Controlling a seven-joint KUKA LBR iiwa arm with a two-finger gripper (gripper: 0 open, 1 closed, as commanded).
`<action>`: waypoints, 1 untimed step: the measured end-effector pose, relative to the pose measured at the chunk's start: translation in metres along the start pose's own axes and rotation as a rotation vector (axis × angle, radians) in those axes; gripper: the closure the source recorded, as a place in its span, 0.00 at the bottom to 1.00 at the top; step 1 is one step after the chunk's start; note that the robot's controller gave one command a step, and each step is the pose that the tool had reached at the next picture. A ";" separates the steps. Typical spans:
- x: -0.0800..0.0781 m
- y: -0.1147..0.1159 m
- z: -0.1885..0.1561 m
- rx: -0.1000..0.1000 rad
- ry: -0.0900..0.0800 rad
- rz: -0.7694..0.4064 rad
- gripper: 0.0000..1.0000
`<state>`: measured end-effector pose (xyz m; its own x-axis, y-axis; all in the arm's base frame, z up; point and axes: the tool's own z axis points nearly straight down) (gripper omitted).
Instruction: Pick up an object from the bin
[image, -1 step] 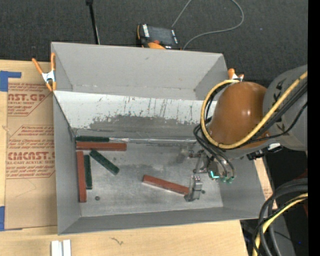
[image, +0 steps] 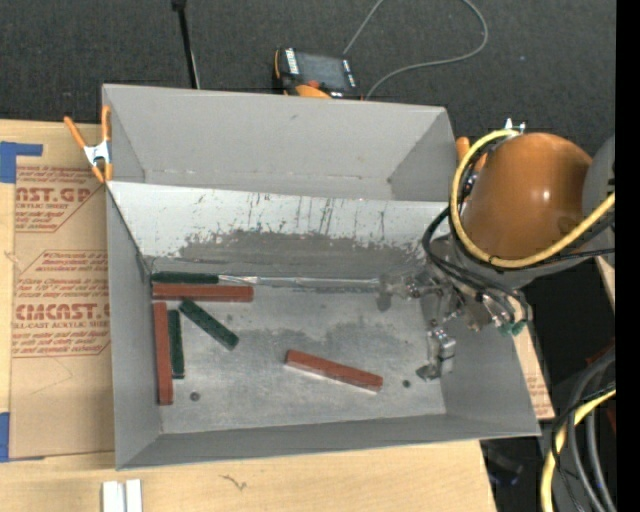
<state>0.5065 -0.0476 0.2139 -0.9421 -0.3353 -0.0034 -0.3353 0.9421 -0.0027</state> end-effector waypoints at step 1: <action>0.004 0.027 0.147 -0.005 0.003 -0.001 0.00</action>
Offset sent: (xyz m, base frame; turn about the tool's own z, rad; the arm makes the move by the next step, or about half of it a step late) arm -0.0113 0.0222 -0.1432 0.0000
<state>0.4946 -0.0235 0.0668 -0.9417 -0.3365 0.0000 -0.3365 0.9417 0.0027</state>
